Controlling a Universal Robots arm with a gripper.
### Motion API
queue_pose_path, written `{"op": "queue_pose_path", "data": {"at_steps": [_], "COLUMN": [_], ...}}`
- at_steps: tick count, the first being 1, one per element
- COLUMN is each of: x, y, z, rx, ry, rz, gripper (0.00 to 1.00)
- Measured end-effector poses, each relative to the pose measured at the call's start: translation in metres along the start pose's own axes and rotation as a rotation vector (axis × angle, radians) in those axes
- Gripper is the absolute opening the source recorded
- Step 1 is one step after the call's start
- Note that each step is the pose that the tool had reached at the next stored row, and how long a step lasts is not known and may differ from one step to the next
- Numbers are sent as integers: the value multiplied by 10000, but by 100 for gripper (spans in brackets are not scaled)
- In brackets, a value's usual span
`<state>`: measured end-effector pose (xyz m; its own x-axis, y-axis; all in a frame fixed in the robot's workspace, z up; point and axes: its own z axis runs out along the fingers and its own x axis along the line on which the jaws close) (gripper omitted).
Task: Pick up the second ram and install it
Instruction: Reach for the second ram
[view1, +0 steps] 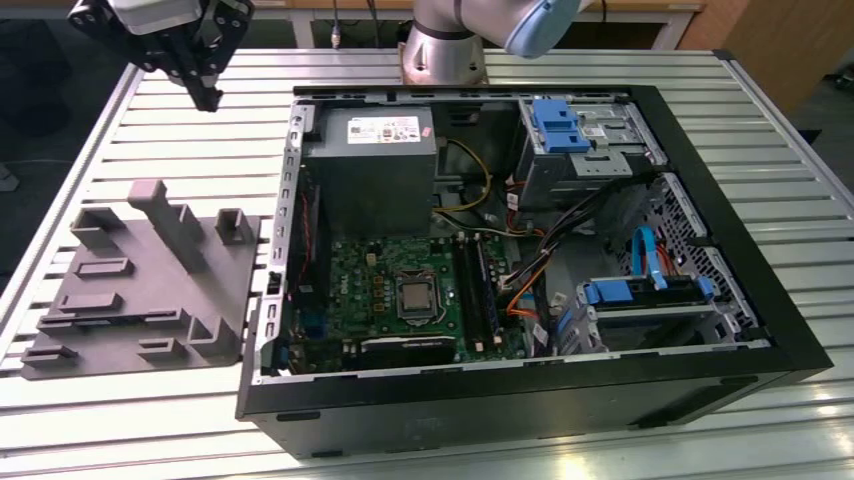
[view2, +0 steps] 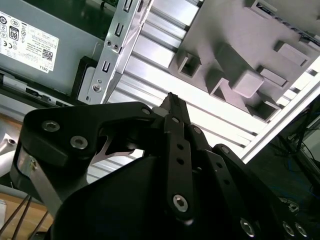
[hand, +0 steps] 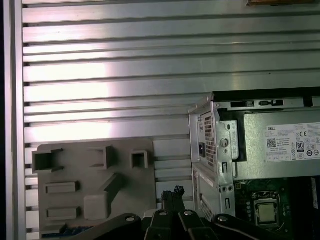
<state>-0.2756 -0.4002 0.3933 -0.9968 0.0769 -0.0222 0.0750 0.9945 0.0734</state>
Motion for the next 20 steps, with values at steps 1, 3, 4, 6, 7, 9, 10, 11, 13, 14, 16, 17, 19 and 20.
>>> {"op": "queue_pose_path", "data": {"at_steps": [1,3,4,6,7,9,10,11,13,14,16,17,19,20], "x": [3,7,10,16,21,29,32,36,46,53,64,70,82,89], "y": [0,-1,-1,-1,-1,-3,-4,-5,-7,-9,-14,-17,-22,-25], "z": [0,0,0,0,-1,0,0,0,1,2,2,2,3,3], "rx": [1,1,0,1,1,1,1,0,0,1,0,0,0,1], "ry": [0,0,0,0,0,0,0,0,0,0,0,0,0,0], "rz": [1,0,0,1,1,0,0,0,1,2,0,0,1,0], "gripper": [11,11,11,11,11,11,11,11,11,11,11,11,11,11]}}
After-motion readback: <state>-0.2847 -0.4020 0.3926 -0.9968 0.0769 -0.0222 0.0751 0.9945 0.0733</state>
